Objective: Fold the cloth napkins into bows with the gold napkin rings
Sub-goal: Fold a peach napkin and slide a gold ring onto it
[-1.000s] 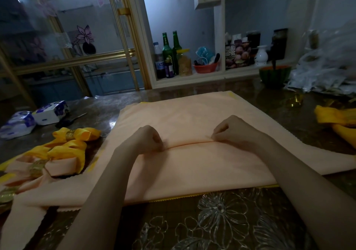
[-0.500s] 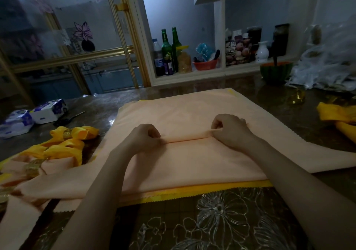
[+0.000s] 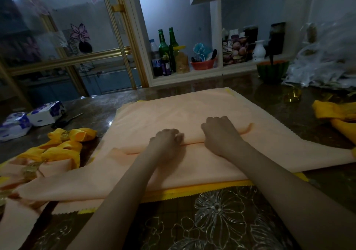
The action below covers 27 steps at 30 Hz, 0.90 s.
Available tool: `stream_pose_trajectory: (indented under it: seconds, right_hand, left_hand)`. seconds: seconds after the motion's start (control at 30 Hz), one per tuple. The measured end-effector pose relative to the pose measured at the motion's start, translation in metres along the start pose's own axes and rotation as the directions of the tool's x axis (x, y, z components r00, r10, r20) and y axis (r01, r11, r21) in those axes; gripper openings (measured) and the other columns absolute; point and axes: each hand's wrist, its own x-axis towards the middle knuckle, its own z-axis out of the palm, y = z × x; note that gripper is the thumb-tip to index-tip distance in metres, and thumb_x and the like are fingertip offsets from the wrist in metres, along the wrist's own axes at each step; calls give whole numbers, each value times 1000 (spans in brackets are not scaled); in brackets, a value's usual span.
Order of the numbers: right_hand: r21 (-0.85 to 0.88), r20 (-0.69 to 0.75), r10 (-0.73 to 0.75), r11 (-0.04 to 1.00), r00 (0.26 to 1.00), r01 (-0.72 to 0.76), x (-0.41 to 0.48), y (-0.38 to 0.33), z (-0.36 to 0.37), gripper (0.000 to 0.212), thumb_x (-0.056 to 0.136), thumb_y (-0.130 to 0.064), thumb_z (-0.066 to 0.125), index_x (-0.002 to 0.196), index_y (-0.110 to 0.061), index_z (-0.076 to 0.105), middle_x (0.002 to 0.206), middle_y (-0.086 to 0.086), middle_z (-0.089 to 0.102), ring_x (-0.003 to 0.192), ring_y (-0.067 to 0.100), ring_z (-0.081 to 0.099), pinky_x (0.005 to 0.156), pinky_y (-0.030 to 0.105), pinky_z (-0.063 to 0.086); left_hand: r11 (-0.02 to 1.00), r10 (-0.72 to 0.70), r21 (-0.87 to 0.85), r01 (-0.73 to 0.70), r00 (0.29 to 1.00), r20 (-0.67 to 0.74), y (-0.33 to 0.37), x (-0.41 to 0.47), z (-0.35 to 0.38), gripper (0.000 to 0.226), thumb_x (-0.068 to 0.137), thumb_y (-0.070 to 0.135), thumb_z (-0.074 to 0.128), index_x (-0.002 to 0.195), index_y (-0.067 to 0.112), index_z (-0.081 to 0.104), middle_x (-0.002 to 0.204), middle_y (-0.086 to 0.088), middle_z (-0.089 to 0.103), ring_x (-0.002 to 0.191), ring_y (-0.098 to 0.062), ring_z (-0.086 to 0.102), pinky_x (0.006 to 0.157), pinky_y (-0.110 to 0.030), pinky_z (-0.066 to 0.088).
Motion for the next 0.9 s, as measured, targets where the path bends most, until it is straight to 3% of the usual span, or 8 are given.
stream_pose_trajectory:
  seconds: [0.1, 0.17, 0.3, 0.53, 0.63, 0.73, 0.8, 0.9]
  right_hand:
    - [189, -69, -93, 976, 993, 104, -3, -14, 3, 25, 93, -14, 45, 118, -15, 49, 117, 5, 53, 102, 20, 51, 90, 32, 38]
    - [312, 26, -122, 944, 992, 108, -1, -19, 11, 32, 100, -23, 36, 129, -16, 45, 130, 6, 50, 117, 23, 48, 99, 36, 35]
    - [238, 292, -66, 971, 954, -5, 6, -3, 26, 55, 100, -50, 14, 149, -27, 18, 159, 2, 10, 146, 22, 6, 116, 47, 2]
    - [177, 365, 86, 971, 927, -160, -4, 34, 20, 55, 100, -49, 8, 151, -29, 4, 160, 2, -3, 146, 22, -2, 116, 46, -2]
    - [179, 332, 154, 958, 931, -222, -19, 55, 17, 52, 102, -44, 11, 151, -26, 12, 159, 3, 5, 146, 21, 4, 117, 44, 2]
    - [296, 124, 161, 936, 979, -192, -32, 57, 16, 43, 102, -35, 31, 140, -19, 43, 147, 5, 39, 135, 20, 34, 113, 39, 20]
    - [367, 5, 165, 917, 986, -155, -36, 58, 13, 33, 98, -30, 44, 125, -17, 58, 128, 3, 57, 116, 18, 50, 105, 37, 33]
    - [376, -36, 151, 918, 988, -127, -40, 60, 8, 25, 95, -27, 51, 116, -19, 62, 116, 0, 62, 106, 17, 54, 100, 37, 38]
  left_hand:
    - [993, 9, 114, -18, 997, 81, 9, -3, 10, 46, 102, 34, 16, 146, 21, 24, 155, -9, 17, 143, -24, 13, 114, -45, 12]
    - [993, -9, 121, -4, 994, 107, 5, -1, 12, 49, 102, 37, 13, 149, 23, 12, 158, -6, 5, 145, -23, 3, 116, -45, 5]
    - [996, -12, 94, 0, 993, 119, 0, 1, 14, 51, 101, 41, 10, 150, 27, 7, 159, -4, -1, 146, -21, -2, 118, -43, 0]
    - [994, -53, 97, 43, 993, 110, -50, -6, 9, 53, 99, 48, 10, 150, 31, 5, 159, 1, -2, 146, -18, -1, 116, -41, 0]
    - [990, -118, 93, 108, 986, 116, -71, -12, 5, 50, 101, 44, 11, 149, 32, 5, 159, 1, -2, 146, -17, 0, 116, -39, 1]
    - [994, -106, 38, 104, 993, 48, -73, -16, 7, 48, 101, 42, 17, 148, 31, 17, 158, 0, 8, 145, -17, 7, 115, -39, 5]
    - [996, -89, -35, 88, 995, -40, -71, -16, 6, 44, 101, 40, 25, 144, 29, 33, 155, -2, 22, 143, -18, 16, 115, -41, 10]
    - [991, -45, -135, 21, 983, -177, -70, -22, 2, 32, 99, 30, 41, 126, 23, 56, 138, -1, 50, 132, -19, 39, 111, -44, 24]
